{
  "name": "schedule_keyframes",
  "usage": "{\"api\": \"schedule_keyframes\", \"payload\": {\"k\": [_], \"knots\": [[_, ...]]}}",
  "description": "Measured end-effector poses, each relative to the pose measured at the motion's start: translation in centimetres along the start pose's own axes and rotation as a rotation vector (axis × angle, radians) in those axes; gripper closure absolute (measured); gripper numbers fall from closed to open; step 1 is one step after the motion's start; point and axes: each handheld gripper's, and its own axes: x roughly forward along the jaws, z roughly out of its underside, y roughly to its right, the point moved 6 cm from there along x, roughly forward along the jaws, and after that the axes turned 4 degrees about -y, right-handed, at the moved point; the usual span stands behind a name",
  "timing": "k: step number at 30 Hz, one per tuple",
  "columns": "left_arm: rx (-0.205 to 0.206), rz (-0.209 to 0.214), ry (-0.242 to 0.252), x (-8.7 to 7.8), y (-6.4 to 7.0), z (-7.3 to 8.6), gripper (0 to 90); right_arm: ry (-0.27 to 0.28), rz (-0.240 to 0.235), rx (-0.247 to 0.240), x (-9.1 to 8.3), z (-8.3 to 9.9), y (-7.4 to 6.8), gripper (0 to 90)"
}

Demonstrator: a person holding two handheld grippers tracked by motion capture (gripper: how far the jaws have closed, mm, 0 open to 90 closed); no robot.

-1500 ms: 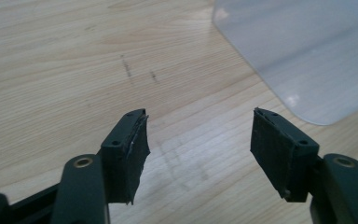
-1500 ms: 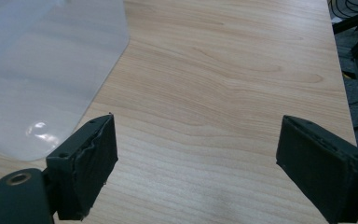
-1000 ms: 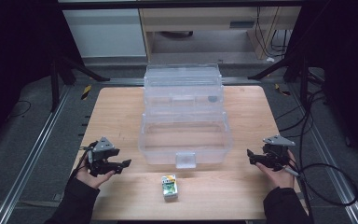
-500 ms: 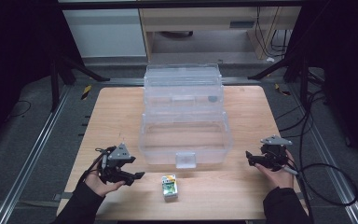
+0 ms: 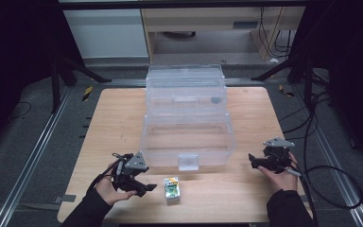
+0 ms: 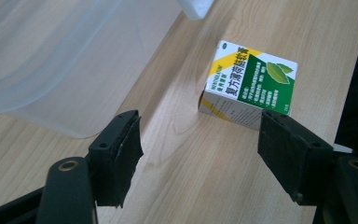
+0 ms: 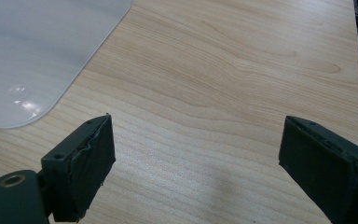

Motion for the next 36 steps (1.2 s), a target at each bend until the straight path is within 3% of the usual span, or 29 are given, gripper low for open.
{"api": "schedule_keyframes", "payload": {"k": [22,36], "knots": [[0.094,0.070,-0.094,2.7,2.7,-2.3,22.1,-0.012,-0.002,-0.029,0.3,0.0,-0.3,9.4],[0.136,0.077,-0.168,4.6,3.0,-2.9,16.5,-0.023,-0.003,-0.036,0.5,0.1,-0.3,8.5]]}}
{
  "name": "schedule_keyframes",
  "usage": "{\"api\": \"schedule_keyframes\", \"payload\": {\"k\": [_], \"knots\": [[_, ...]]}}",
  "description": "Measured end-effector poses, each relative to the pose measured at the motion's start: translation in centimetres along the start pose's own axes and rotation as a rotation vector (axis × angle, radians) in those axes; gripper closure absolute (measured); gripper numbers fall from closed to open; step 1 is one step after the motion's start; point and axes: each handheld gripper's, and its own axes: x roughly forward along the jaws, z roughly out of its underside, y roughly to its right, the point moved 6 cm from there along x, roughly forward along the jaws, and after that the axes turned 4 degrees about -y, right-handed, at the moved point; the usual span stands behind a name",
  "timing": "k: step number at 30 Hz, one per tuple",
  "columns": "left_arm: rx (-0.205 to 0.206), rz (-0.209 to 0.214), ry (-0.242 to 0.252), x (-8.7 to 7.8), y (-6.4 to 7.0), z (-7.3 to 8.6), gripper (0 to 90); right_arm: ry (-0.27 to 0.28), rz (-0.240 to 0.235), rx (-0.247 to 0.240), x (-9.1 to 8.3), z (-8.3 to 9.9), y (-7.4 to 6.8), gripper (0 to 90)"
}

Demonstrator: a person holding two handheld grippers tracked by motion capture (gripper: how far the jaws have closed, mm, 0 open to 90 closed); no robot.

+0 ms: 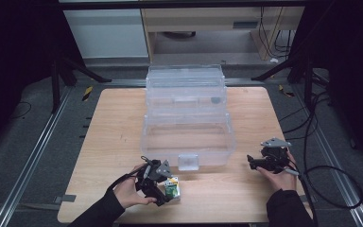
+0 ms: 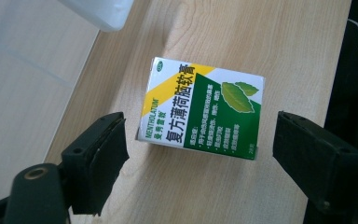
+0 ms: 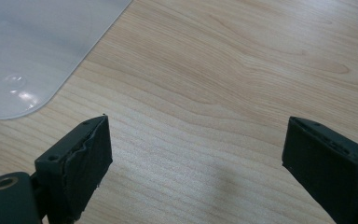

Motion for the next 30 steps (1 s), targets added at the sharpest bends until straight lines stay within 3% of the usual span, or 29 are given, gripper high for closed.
{"api": "schedule_keyframes", "payload": {"k": [15,30], "knots": [[0.031,0.033,-0.060,1.9,0.1,-0.7,16.1,-0.019,-0.003,-0.004,0.2,0.1,-0.1,8.0],[0.058,0.040,-0.101,3.0,0.1,-0.8,20.4,-0.018,-0.001,-0.022,0.4,0.1,-0.1,8.2]]}}
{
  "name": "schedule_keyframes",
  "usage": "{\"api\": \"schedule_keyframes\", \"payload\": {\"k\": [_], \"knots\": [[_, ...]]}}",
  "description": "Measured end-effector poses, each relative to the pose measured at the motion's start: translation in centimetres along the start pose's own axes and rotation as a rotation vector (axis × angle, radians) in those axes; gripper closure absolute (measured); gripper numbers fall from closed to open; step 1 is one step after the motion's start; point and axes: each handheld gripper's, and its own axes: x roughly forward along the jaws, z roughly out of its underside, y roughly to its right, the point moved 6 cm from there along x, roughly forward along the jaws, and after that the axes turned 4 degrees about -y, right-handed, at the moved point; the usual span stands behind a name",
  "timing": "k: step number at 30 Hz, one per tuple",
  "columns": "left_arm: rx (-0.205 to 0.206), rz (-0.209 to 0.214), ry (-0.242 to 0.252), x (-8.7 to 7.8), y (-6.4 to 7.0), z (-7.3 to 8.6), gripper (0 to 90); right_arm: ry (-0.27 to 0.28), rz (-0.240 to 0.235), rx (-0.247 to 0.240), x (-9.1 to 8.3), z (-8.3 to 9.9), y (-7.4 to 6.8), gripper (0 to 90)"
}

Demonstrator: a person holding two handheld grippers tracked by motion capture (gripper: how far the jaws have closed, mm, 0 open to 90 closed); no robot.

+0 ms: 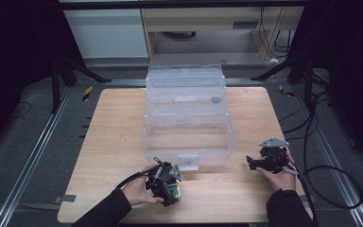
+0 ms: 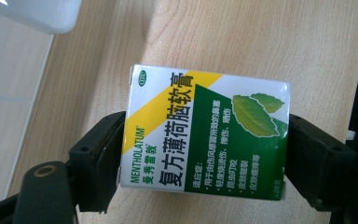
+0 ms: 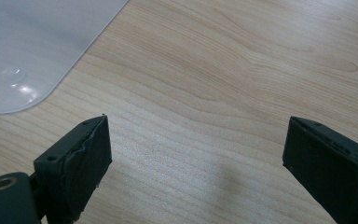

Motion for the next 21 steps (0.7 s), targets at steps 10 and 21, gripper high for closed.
{"api": "schedule_keyframes", "payload": {"k": [10,21], "knots": [[-0.035,-0.006,0.008,-0.4,-0.1,0.1,28.7,-0.003,-0.001,0.000,0.0,0.0,0.0,8.3],[-0.076,-0.041,0.070,-3.6,-0.7,1.1,29.1,0.003,0.005,0.007,-0.2,0.0,0.1,9.5]]}}
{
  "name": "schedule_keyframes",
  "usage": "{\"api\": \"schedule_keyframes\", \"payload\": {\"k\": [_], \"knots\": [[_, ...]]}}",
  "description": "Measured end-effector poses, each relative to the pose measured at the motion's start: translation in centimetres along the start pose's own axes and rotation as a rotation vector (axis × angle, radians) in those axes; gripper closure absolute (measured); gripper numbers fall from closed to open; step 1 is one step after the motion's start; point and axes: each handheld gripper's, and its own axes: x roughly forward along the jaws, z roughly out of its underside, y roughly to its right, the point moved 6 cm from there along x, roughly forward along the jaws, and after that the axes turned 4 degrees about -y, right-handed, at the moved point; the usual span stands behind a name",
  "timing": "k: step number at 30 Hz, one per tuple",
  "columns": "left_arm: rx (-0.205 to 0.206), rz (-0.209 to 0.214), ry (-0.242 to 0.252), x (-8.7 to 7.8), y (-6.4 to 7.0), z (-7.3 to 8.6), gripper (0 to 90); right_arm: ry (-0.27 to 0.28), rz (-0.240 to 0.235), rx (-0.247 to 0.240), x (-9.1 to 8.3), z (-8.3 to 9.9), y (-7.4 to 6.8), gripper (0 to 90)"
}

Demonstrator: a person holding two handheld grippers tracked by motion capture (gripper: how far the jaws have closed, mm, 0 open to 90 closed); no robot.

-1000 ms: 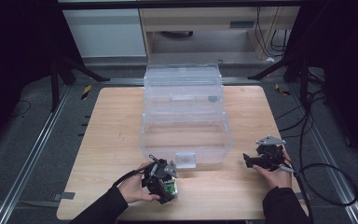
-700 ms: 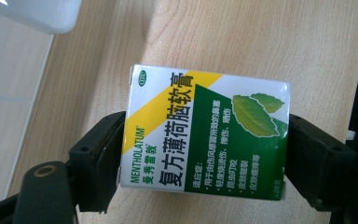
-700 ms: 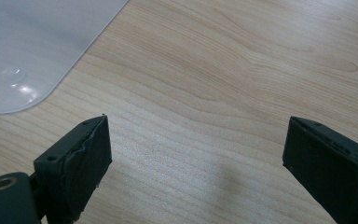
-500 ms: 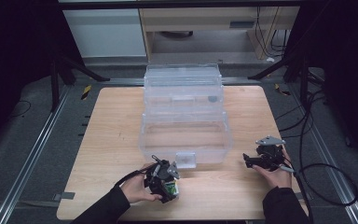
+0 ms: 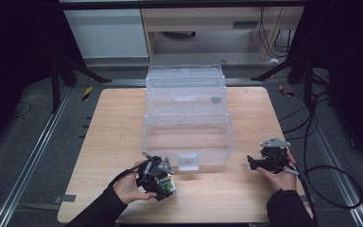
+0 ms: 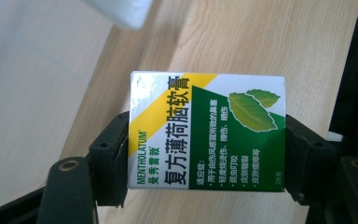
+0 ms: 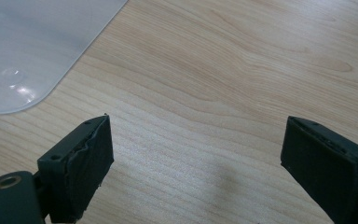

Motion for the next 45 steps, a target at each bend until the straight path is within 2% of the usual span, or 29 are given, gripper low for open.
{"api": "schedule_keyframes", "payload": {"k": [2,5,6,8,12,16,17,21,22,23,25,26,27,29,30,31,32,33,34,35,38,39,40,42,43,44,45], "knots": [[-0.027,-0.003,0.022,-1.1,-0.4,0.7,29.1,-0.002,-0.001,0.000,0.0,0.0,0.0,9.5],[-0.041,-0.013,0.029,-1.8,-0.6,1.6,29.0,-0.002,0.000,0.000,0.0,0.0,0.0,9.5],[-0.061,-0.017,0.031,-2.2,-0.9,2.6,29.1,-0.002,0.001,-0.001,0.0,0.0,0.0,9.5],[-0.071,-0.021,0.030,-2.4,-1.0,3.2,29.1,-0.002,0.001,0.000,0.0,0.0,0.0,9.5],[-0.119,-0.028,0.014,-3.0,-2.0,6.0,29.1,-0.003,0.003,-0.005,0.0,0.1,0.0,9.5],[-0.141,-0.025,0.010,-3.4,-2.5,7.3,29.1,-0.003,0.003,-0.003,0.0,0.1,0.0,9.5],[-0.161,-0.029,0.004,-3.8,-3.0,8.0,29.1,-0.003,0.003,-0.002,0.0,0.1,0.0,9.5],[-0.209,-0.038,0.022,-4.5,-4.0,9.1,29.1,-0.003,0.004,-0.003,0.0,0.1,0.1,9.5],[-0.209,-0.038,0.022,-4.5,-4.0,9.1,29.1,-0.003,0.004,-0.003,0.0,0.1,0.1,9.5],[-0.243,-0.059,0.032,-5.0,-4.8,9.7,29.1,-0.002,0.005,-0.007,0.1,0.1,0.1,9.5],[-0.276,-0.076,0.038,-5.2,-5.4,10.1,29.1,-0.004,0.004,-0.009,0.1,0.1,0.1,9.5],[-0.276,-0.076,0.038,-5.2,-5.4,10.1,29.1,-0.004,0.005,-0.010,0.1,0.1,0.1,9.5],[-0.326,-0.099,0.048,-5.4,-6.1,10.6,29.1,-0.004,0.004,-0.008,0.1,0.1,0.0,9.5],[-0.372,-0.124,0.057,-5.6,-6.9,11.1,29.1,-0.003,0.005,-0.009,0.1,0.1,0.0,9.5],[-0.372,-0.124,0.057,-5.6,-6.9,11.1,29.1,-0.003,0.005,-0.009,0.1,0.1,0.0,9.5],[-0.427,-0.164,0.062,-5.6,-7.7,11.6,29.1,-0.002,0.006,-0.010,0.1,0.1,0.0,9.5],[-0.427,-0.164,0.062,-5.6,-7.7,11.6,29.1,-0.002,0.006,-0.010,0.1,0.1,0.0,9.5],[-0.463,-0.201,0.055,-5.7,-8.3,12.1,29.1,0.004,0.007,-0.011,0.1,0.1,0.0,9.5],[-0.489,-0.213,0.058,-5.8,-8.6,12.4,29.1,0.006,0.006,-0.010,0.1,0.1,0.0,9.5],[-0.489,-0.213,0.058,-5.8,-8.6,12.4,29.1,0.006,0.006,-0.010,0.1,0.1,0.0,9.5],[-0.548,-0.244,0.069,-6.1,-9.7,13.4,29.1,0.008,0.009,-0.007,0.1,0.2,0.0,9.5],[-0.548,-0.244,0.069,-6.1,-9.7,13.4,29.1,0.008,0.009,-0.007,0.1,0.2,0.0,9.5],[-0.582,-0.253,0.063,-6.1,-10.1,13.9,29.1,0.010,0.008,-0.004,0.1,0.2,0.0,9.5],[-0.588,-0.260,0.057,-6.1,-10.3,14.2,29.1,0.009,0.009,-0.006,0.1,0.2,0.0,9.5],[-0.613,-0.277,0.049,-5.9,-10.7,14.7,29.1,0.006,0.009,-0.005,0.2,0.2,0.0,9.5],[-0.613,-0.277,0.049,-5.9,-10.7,14.7,29.1,0.006,0.009,-0.005,0.2,0.2,0.0,9.5],[-0.624,-0.297,0.036,-5.9,-11.0,15.1,29.1,0.006,0.008,-0.003,0.2,0.2,-0.1,9.5]]}}
